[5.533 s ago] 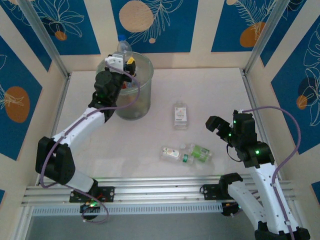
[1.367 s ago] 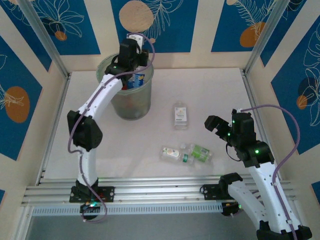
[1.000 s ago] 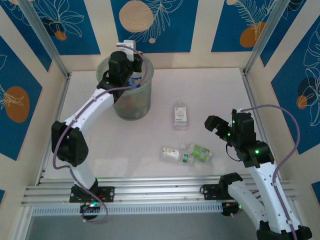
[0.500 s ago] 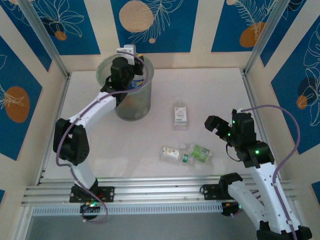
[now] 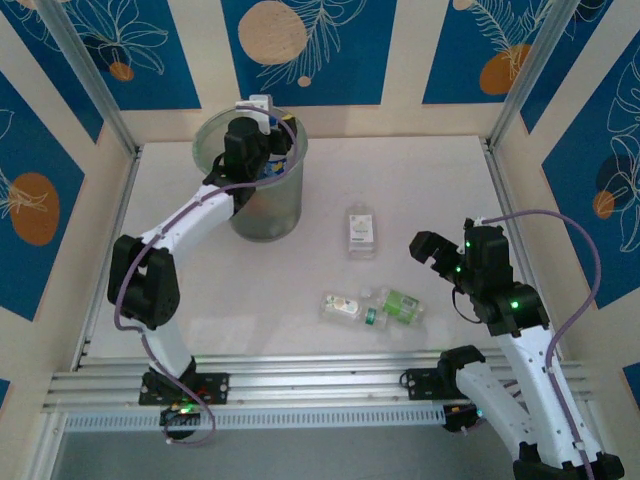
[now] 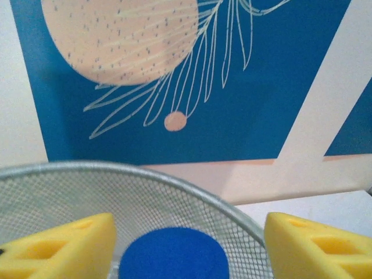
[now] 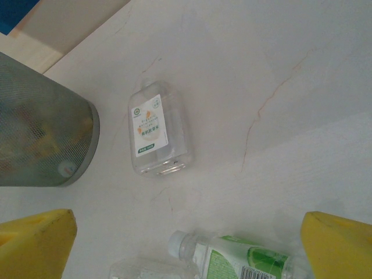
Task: Put the plastic bottles in the bin
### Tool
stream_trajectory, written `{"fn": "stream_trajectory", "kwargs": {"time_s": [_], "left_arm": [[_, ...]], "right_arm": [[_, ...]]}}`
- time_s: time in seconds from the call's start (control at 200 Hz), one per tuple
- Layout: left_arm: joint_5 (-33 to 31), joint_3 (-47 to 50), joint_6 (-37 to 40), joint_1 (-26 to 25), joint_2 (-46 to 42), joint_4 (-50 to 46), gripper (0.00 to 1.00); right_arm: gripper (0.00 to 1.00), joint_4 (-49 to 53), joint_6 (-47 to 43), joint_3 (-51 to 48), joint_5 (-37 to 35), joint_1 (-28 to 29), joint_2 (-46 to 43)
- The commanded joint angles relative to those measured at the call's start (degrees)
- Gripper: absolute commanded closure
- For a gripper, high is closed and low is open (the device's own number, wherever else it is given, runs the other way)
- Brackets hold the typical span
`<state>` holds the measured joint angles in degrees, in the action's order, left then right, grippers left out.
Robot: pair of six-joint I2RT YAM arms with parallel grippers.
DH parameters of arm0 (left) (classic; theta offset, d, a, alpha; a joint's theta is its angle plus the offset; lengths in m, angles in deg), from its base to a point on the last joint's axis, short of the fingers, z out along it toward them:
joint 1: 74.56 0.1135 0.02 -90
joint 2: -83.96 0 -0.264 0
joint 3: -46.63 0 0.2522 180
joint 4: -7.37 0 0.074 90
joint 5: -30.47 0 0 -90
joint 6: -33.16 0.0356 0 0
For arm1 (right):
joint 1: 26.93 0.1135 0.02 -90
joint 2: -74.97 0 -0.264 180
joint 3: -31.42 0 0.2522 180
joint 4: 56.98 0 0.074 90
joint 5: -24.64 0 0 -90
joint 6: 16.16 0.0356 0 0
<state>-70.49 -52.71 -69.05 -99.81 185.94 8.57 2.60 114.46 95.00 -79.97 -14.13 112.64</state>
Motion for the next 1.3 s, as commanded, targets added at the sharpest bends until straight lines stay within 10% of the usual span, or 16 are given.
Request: {"fn": "stream_trajectory", "kwargs": {"time_s": [0.0, 0.18, 0.495, 0.87, 1.295], "left_arm": [[1.3, -3.6, -0.2, -0.1, -1.9, -3.7, 0.24], [3.2, -8.3, -0.9, -0.1, -4.9, -10.8, 0.01], [3.9, -18.6, -4.0, -0.4, -10.5, -36.2, 0.01], [2.5, -1.4, -4.0, -11.1, -24.3, -40.5, 0.01], [35.2, 25.1, 27.9, -20.4, -35.3, -32.8, 0.04]], "right_arm": [[0.01, -0.6, -0.8, 1.4, -0.2, 0.6, -0.6], [0.01, -0.1, -1.0, 1.5, -0.4, 0.6, -0.6], [0.01, 0.9, -0.5, 2.6, -1.6, 0.6, -0.5], [0.01, 3.2, 2.8, 2.8, -2.3, -0.9, -0.9], [0.01, 5.2, 2.8, 2.3, -1.3, -3.4, -0.4]]}}
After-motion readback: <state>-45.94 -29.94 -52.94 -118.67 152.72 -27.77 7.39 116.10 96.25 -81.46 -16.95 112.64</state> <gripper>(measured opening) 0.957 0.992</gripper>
